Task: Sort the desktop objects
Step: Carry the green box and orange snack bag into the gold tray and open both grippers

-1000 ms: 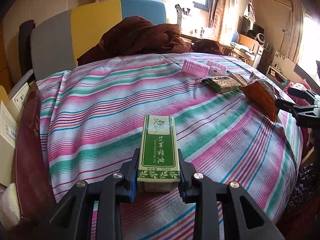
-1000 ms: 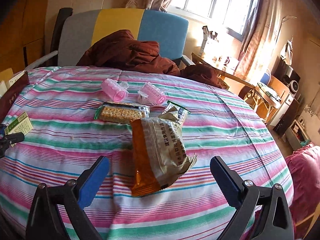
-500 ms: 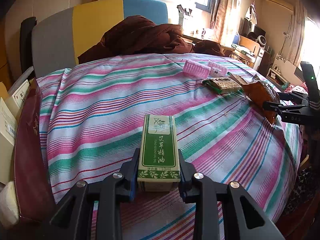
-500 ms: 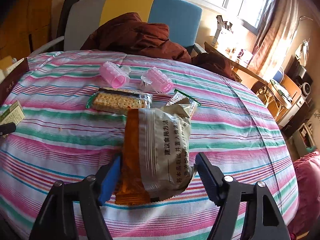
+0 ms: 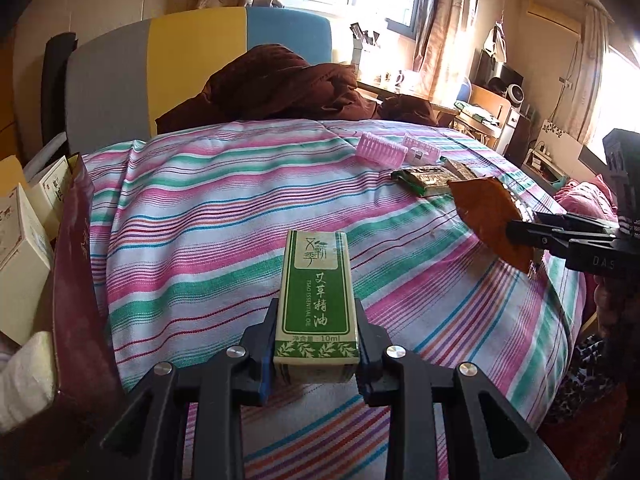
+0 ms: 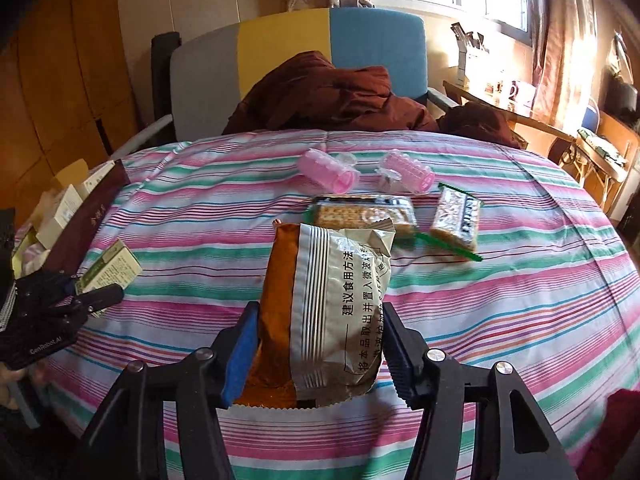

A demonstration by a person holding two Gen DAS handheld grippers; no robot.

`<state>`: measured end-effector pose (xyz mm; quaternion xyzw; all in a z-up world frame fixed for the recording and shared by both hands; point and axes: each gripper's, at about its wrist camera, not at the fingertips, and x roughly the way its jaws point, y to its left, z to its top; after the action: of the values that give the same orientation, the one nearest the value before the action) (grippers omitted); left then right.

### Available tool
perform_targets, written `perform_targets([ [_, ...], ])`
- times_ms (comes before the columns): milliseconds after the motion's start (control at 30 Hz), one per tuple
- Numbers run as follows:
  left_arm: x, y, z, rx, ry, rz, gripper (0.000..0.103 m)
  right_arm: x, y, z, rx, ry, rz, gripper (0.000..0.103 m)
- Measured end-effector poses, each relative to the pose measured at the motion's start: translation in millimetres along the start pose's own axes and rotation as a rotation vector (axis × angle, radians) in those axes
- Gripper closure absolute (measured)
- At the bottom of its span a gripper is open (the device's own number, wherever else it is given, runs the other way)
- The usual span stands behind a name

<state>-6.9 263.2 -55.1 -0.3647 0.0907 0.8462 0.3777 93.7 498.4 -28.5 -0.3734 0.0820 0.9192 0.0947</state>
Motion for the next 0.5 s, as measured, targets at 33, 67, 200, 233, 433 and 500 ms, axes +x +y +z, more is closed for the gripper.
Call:
perform_targets([
  [33,-6,1,0,0.0,-0.01,0.0,0.072,0,5,-1,0.01,-0.005,0.02,0.045],
  [67,-11,2,-1,-0.001,-0.02,0.0,0.072,-2,11,-2,0.018,-0.012,0.04,0.045],
  [200,-39,9,-2,-0.02,-0.054,-0.008,0.072,-7,32,0,0.038,-0.047,0.108,0.045],
  [233,-47,10,-3,-0.02,-0.069,-0.007,0.072,-7,38,2,0.035,-0.055,0.125,0.045],
  [433,-94,25,-6,-0.033,-0.149,0.038,0.072,-10,80,17,-0.006,-0.094,0.221,0.045],
  [500,-107,35,-8,-0.058,-0.161,0.063,0.072,-11,98,22,-0.03,-0.103,0.253,0.045],
])
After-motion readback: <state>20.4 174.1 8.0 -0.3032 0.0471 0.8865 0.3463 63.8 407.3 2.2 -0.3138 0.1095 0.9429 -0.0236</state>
